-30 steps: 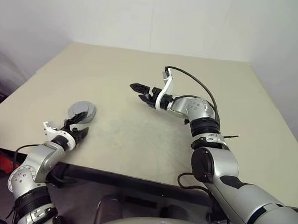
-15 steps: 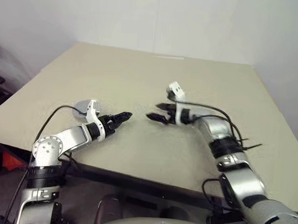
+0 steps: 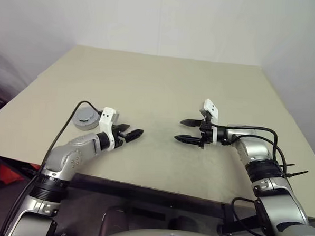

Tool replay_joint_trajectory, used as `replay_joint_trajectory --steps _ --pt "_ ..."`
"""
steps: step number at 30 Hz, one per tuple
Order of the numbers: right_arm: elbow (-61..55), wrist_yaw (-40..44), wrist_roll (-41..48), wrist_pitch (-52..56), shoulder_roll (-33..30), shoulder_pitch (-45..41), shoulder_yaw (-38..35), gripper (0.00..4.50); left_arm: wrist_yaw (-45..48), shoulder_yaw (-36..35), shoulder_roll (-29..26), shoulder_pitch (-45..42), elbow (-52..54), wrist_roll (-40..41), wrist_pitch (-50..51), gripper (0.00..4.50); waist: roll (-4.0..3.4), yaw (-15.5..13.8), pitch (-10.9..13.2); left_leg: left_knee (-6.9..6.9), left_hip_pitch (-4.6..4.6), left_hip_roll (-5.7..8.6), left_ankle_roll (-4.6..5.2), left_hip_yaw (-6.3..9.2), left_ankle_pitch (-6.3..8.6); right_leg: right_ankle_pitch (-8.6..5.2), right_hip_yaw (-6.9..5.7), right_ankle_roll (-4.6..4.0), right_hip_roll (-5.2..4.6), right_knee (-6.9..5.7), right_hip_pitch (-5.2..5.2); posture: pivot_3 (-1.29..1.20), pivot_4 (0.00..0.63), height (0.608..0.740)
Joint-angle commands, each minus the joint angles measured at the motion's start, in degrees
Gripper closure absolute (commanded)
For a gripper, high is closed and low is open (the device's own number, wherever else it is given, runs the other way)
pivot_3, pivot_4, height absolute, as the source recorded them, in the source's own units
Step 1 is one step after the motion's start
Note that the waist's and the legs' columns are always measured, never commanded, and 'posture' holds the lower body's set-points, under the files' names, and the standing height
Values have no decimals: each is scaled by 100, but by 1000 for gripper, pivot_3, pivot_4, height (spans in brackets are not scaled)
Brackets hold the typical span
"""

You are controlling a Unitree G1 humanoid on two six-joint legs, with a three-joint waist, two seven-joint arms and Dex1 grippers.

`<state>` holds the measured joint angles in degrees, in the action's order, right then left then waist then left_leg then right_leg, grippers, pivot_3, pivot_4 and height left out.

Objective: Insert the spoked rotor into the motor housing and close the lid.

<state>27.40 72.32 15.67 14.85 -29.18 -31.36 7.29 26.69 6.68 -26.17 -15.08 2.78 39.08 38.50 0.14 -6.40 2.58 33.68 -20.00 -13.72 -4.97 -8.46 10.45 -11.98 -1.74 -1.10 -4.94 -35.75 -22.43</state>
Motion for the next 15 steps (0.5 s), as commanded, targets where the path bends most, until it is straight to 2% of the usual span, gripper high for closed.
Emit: replay_joint_trajectory --steps 1,15 --pt "-84 126 161 75 -92 -152 -219 0 337 -20 89 -238 64 -241 -204 181 0 25 0 1 0 -1 12 0 7 0 0 0 0 -1 1 0 0 740" --pt "-276 -675 96 -1 264 -171 -433 0 545 -459 267 -357 -6 -614 -123 181 -6 90 -1 13 -1 -2 25 -1 14 5 2 -7 2 -3 -2 0 0 740"
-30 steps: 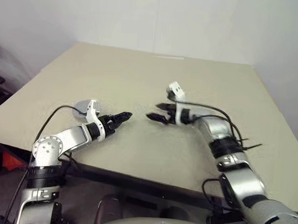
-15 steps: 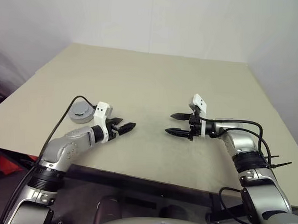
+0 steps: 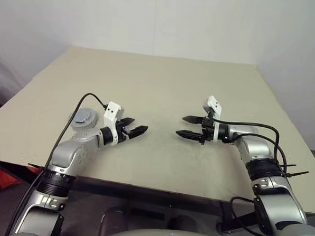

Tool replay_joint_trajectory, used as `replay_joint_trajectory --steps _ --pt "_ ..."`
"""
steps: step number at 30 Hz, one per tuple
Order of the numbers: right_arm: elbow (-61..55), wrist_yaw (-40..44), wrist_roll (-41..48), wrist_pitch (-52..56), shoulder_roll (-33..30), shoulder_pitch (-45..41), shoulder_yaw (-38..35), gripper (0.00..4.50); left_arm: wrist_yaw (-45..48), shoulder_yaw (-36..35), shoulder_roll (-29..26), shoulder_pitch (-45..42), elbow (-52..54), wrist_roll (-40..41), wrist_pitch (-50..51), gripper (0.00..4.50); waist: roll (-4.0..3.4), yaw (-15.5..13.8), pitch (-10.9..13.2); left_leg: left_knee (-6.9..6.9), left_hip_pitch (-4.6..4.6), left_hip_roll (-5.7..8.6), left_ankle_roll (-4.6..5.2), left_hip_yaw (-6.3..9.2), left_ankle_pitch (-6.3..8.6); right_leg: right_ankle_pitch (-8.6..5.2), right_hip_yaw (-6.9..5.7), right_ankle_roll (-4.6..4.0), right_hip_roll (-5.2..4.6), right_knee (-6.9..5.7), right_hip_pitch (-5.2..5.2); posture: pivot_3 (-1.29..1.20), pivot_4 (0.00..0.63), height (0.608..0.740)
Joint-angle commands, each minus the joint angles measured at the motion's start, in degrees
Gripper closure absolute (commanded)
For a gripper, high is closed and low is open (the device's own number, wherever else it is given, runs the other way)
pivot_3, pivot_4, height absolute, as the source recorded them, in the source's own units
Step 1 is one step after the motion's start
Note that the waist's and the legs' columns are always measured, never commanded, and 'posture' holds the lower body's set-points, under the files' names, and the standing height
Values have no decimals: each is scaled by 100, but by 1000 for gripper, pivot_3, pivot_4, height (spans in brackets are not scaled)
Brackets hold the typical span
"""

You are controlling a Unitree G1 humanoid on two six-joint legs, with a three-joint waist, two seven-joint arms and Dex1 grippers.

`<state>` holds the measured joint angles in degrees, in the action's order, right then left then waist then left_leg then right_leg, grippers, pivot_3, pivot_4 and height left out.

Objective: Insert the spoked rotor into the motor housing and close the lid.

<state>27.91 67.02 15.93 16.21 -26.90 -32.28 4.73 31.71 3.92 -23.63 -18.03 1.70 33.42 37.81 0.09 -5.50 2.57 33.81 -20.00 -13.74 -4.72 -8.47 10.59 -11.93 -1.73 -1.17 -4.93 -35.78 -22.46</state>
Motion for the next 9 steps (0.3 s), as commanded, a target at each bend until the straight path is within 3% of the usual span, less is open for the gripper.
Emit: replay_joint_trajectory --steps 1,9 --pt "-366 -166 63 -172 39 -34 -170 0 41 -194 18 -39 122 -70 -45 181 -1 -1 1 4 0 0 3 0 2 0 0 0 0 0 0 0 0 740" --pt "-252 -351 15 -328 52 -39 -184 0 24 -356 35 -79 66 -221 -50 181 -3 -1 2 21 -4 0 20 0 12 0 1 0 -2 0 2 0 0 740"
